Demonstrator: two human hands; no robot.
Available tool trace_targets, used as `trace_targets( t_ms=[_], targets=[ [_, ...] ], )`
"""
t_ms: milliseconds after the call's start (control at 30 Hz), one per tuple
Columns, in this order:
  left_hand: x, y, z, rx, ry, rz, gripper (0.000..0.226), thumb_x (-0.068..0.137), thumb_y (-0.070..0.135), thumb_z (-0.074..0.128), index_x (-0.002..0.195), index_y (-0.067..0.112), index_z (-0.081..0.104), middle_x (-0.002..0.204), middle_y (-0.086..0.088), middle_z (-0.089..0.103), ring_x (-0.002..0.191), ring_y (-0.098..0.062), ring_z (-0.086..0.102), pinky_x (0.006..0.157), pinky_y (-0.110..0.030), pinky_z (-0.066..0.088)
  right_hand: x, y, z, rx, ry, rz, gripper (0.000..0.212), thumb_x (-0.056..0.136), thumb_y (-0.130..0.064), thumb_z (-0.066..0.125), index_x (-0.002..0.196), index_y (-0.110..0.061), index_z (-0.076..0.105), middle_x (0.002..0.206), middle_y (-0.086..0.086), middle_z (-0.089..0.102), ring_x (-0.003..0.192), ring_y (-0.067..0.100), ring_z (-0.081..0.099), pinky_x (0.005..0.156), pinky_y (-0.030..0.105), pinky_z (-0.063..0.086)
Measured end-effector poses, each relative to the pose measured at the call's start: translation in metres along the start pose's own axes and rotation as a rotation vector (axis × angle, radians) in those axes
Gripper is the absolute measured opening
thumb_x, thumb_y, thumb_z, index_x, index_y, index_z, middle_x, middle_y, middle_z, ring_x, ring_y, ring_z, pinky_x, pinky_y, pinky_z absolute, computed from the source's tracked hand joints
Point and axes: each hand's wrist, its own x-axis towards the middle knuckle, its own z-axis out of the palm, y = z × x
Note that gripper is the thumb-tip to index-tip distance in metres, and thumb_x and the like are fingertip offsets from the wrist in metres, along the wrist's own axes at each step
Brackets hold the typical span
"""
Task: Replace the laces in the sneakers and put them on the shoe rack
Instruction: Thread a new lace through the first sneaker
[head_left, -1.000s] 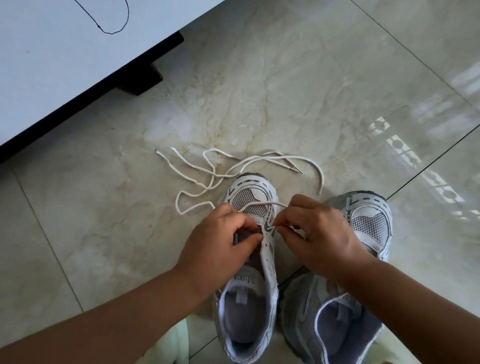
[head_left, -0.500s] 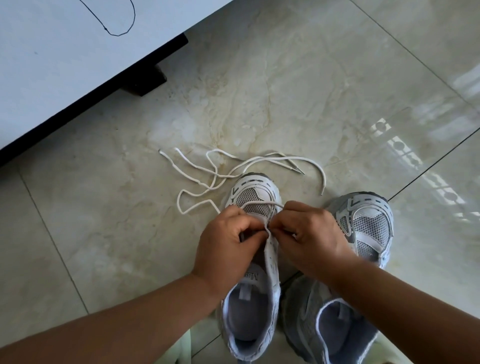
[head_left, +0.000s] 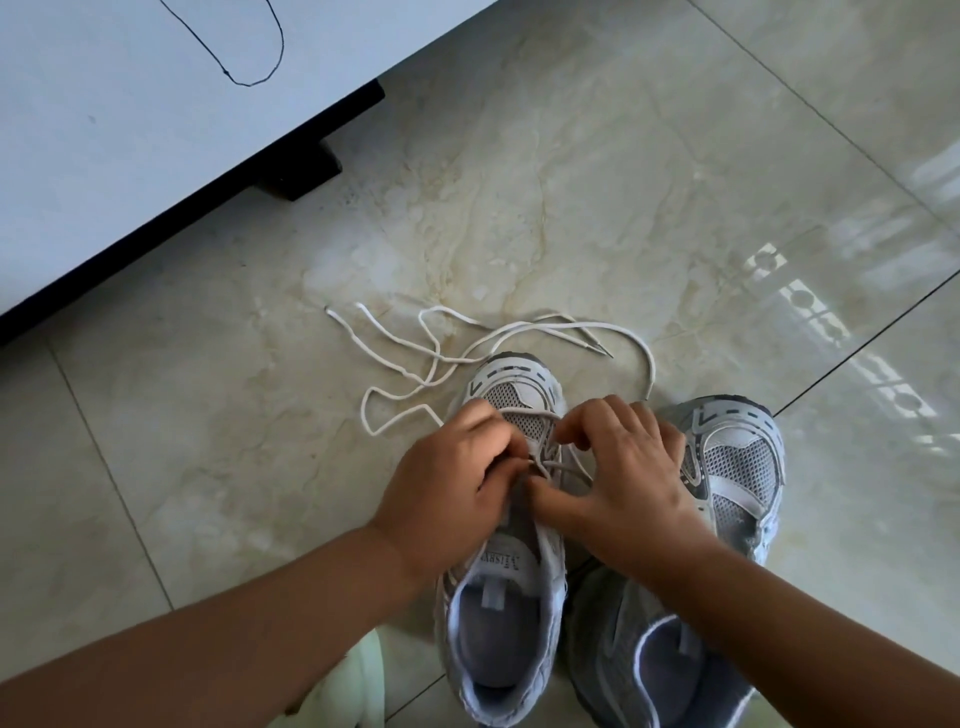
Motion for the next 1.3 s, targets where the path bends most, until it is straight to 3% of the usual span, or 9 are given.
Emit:
trace_targets(
  t_ms=[167,267,400,567,833,967,1067,1167,1300],
  targets=[
    [-0.012,-0.014,-0.020,0.075,0.109,-0.017,0.014,0.082,0.029,0.049,0.080,0.019,0.059,0.085,0.009,0.051,0.070,-0.009,0.052,0.061,-0.031,0.045,-0.003,-0.008,0.001,0.003,-0.011,0.079,0.024,0.073,-0.044,0.055,0.084,-0.026,0.042,0.076,-0.009,0.053,0.075,0.015,0.050,0.071,0.029,0.034],
    [-0.029,-0.039,-0.040,0.169,0.177,-0.172,0.009,0.079,0.035,0.048,0.079,0.027,0.052,0.081,0.012,0.048,0.059,-0.009,0.049,0.056,-0.029,0.045,-0.006,-0.008,0.000,0.019,-0.006,0.140,0.020,0.076,-0.039,0.056,0.076,-0.022,0.046,0.066,-0.005,0.058,0.066,0.018,0.056,0.058,0.025,0.034],
    [-0.040,-0.046,-0.047,0.258,0.109,-0.346,0.003,0.071,0.033,0.055,0.070,0.034,0.052,0.072,0.012,0.049,0.058,-0.005,0.047,0.056,-0.028,0.043,-0.007,-0.009,0.001,0.021,-0.014,0.149,0.026,0.075,-0.041,0.058,0.066,-0.018,0.049,0.059,-0.004,0.055,0.061,0.017,0.055,0.056,0.025,0.034],
    [-0.015,0.003,-0.024,0.292,0.044,-0.041,0.035,0.072,0.034,0.051,0.100,0.022,0.066,0.098,0.007,0.064,0.090,-0.017,0.054,0.078,-0.032,0.042,-0.006,-0.010,0.000,0.099,-0.030,0.174,0.022,0.071,-0.035,0.061,0.061,-0.017,0.052,0.055,-0.004,0.055,0.059,0.018,0.055,0.055,0.026,0.038],
    [0.009,0.014,0.001,0.451,-0.059,0.102,0.020,0.070,0.029,0.043,0.065,0.021,0.061,0.061,0.006,0.057,0.062,-0.021,0.056,0.065,-0.031,0.025,-0.009,-0.011,-0.002,0.101,-0.011,0.212,0.020,0.069,-0.033,0.061,0.064,-0.018,0.050,0.062,-0.001,0.058,0.068,0.025,0.056,0.059,0.029,0.039],
    [0.001,0.012,-0.007,0.350,-0.041,0.049,0.020,0.079,0.031,0.046,0.070,0.018,0.058,0.066,0.002,0.059,0.064,-0.022,0.056,0.065,-0.033,0.042,-0.012,-0.012,-0.002,0.127,0.034,0.184,0.021,0.071,-0.032,0.063,0.063,-0.017,0.052,0.058,-0.002,0.058,0.063,0.022,0.057,0.057,0.029,0.041],
    [-0.011,-0.002,-0.019,0.315,0.015,-0.003,0.019,0.078,0.029,0.046,0.069,0.016,0.057,0.064,0.001,0.058,0.059,-0.025,0.055,0.060,-0.032,0.042,-0.014,-0.011,-0.001,0.147,0.053,0.178,0.018,0.074,-0.024,0.064,0.063,-0.016,0.053,0.056,-0.002,0.057,0.058,0.019,0.056,0.052,0.028,0.039],
    [-0.028,-0.031,-0.039,0.374,0.076,-0.128,0.022,0.077,0.032,0.047,0.069,0.015,0.058,0.063,0.000,0.059,0.056,-0.026,0.056,0.056,-0.033,0.046,-0.016,-0.008,-0.001,0.165,0.072,0.178,0.020,0.073,-0.021,0.065,0.060,-0.017,0.050,0.053,-0.004,0.054,0.052,0.012,0.050,0.047,0.017,0.033],
    [-0.048,-0.055,-0.060,0.490,-0.009,-0.378,0.021,0.074,0.022,0.073,0.063,0.022,0.055,0.058,0.003,0.058,0.054,-0.028,0.058,0.057,-0.033,0.045,-0.017,-0.008,-0.001,0.187,0.069,0.178,0.020,0.074,-0.020,0.064,0.060,-0.017,0.050,0.051,-0.004,0.053,0.049,0.008,0.048,0.051,0.019,0.038]
  ],
)
